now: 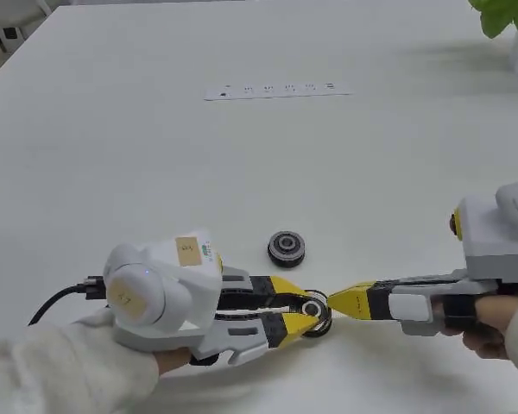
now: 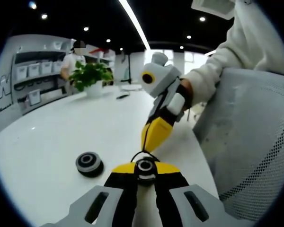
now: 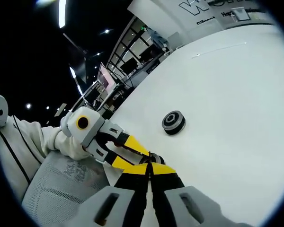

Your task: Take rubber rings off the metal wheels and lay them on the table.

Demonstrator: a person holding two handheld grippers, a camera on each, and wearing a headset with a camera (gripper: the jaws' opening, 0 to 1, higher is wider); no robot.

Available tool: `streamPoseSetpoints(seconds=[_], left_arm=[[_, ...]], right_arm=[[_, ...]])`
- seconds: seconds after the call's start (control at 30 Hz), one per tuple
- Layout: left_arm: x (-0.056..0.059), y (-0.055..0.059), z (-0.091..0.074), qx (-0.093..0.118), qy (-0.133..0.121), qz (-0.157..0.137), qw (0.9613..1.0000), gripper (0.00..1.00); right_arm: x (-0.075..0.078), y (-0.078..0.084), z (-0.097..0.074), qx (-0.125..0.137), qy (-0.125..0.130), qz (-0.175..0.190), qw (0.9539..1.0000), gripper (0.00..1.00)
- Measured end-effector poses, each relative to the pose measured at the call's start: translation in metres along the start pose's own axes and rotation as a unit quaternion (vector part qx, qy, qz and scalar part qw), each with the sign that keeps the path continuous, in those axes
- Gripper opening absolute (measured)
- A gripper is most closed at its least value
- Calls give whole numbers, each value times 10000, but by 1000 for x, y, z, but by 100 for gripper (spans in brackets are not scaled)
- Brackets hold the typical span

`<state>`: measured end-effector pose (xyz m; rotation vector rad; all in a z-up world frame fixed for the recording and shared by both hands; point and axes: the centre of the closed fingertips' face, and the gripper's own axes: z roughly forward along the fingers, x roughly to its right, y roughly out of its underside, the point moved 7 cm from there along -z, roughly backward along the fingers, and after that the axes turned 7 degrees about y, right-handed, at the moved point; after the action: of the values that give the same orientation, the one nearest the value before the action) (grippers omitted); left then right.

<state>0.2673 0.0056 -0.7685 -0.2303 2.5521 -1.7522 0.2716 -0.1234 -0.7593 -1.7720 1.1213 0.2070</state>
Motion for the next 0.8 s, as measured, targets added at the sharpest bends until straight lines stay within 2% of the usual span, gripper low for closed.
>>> streamPoseSetpoints(seconds=[0.1, 0.27, 0.33, 0.4, 0.53, 0.8], left_arm=[[0, 0, 0, -19, 0, -16, 10000, 14], [0, -2, -1, -169, 20, -4, 9999, 14], [1, -3, -2, -176, 76, -189, 9996, 16], [1, -5, -4, -114, 89, -239, 9996, 18], [0, -16, -8, 54, 53, -135, 9999, 21], [-1, -27, -18, 70, -24, 141, 9999, 37]], right_arm=[[-1, 1, 1, -30, -4, -43, 10000, 0], [0, 2, 1, -93, 28, -69, 9999, 0], [0, 2, 1, -95, 21, -65, 9999, 0], [0, 2, 1, -86, 9, -58, 9999, 0], [0, 2, 0, -85, 4, -54, 9999, 0], [-3, -5, -4, 49, -39, 42, 10000, 0]])
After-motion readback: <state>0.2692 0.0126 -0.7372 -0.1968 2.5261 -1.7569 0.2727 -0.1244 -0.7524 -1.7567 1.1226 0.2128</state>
